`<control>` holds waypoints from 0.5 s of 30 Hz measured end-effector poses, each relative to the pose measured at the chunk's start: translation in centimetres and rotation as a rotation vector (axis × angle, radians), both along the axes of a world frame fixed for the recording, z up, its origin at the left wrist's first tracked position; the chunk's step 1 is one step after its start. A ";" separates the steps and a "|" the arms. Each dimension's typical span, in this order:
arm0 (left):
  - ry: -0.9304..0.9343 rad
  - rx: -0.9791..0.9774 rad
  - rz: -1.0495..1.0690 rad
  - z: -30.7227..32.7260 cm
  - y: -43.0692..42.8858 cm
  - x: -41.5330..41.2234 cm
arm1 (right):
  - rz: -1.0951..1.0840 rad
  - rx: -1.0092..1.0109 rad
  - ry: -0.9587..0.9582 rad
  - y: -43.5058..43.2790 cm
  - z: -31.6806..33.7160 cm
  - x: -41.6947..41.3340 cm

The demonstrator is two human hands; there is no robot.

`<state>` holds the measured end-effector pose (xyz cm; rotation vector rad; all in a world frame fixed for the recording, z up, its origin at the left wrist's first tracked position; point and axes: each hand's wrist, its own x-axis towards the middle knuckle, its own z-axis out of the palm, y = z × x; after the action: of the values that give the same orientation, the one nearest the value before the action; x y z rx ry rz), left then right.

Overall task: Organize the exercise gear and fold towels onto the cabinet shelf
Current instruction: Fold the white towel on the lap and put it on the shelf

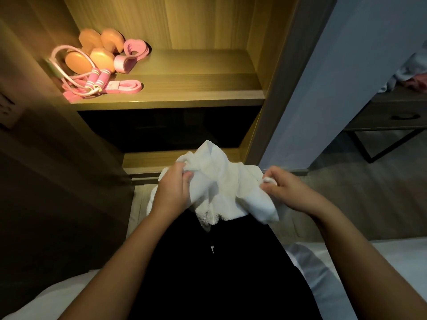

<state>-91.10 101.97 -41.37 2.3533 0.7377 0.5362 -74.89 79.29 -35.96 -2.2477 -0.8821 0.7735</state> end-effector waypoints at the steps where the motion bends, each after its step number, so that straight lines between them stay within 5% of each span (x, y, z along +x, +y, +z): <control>1: -0.035 0.004 0.028 1.1 1.0 0.3 | -0.020 0.021 -0.061 0.6 0.6 0.9; 15: -0.276 -0.067 0.668 18.8 22.0 1.1 | -0.662 0.210 -0.429 2.0 11.6 19.6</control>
<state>-90.05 123.94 -22.52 1.8779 1.3808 1.0682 -55.30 81.29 -24.35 -2.3283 -0.3167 -0.0999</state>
